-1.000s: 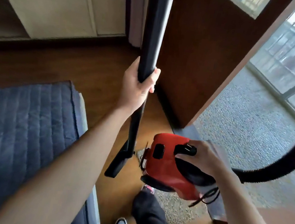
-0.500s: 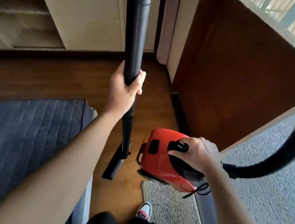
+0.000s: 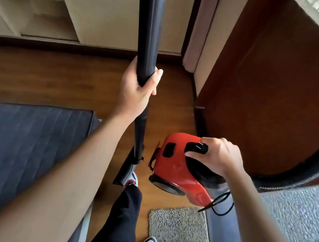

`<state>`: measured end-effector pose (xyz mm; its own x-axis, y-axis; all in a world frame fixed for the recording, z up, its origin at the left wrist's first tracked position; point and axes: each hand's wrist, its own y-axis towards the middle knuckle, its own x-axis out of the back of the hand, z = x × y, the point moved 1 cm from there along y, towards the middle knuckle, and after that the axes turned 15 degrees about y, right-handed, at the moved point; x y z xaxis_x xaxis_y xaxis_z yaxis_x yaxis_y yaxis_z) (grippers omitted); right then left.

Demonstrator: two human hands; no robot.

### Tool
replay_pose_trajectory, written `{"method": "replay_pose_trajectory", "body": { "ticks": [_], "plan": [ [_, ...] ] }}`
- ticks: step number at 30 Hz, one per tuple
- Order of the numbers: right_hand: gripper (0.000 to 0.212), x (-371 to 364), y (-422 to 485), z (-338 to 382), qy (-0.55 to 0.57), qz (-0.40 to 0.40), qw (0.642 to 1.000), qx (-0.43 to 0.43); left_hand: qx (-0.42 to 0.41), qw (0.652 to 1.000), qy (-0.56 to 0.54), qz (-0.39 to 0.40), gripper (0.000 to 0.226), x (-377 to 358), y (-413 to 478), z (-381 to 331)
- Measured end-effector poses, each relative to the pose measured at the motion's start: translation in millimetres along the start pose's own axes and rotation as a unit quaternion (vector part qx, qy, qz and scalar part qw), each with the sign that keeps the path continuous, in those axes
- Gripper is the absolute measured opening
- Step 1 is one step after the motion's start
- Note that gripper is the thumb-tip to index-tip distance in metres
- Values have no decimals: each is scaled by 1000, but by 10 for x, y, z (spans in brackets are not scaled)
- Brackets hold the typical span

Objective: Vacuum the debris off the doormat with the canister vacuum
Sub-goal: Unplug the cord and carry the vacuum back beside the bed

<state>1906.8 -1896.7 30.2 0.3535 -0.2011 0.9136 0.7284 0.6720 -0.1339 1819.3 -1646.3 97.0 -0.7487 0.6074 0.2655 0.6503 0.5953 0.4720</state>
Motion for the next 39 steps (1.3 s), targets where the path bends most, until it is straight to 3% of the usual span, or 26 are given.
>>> {"method": "replay_pose_trajectory", "body": {
  "ticks": [12, 21, 30, 39],
  "plan": [
    [64, -46, 2279, 358, -31, 21, 999, -4, 15, 999, 6, -33, 5, 84, 1776, 1367],
    [64, 83, 3746, 717, -33, 6, 999, 26, 44, 996, 30, -78, 16, 245, 2819, 2109],
    [61, 168, 5232, 866, -10, 51, 997, 53, 71, 990, 56, -111, 10, 121, 3829, 2694],
    [56, 259, 6937, 908, -28, 129, 981, 144, 128, 964, 155, -175, 10, -148, 5034, 3332]
  ]
}}
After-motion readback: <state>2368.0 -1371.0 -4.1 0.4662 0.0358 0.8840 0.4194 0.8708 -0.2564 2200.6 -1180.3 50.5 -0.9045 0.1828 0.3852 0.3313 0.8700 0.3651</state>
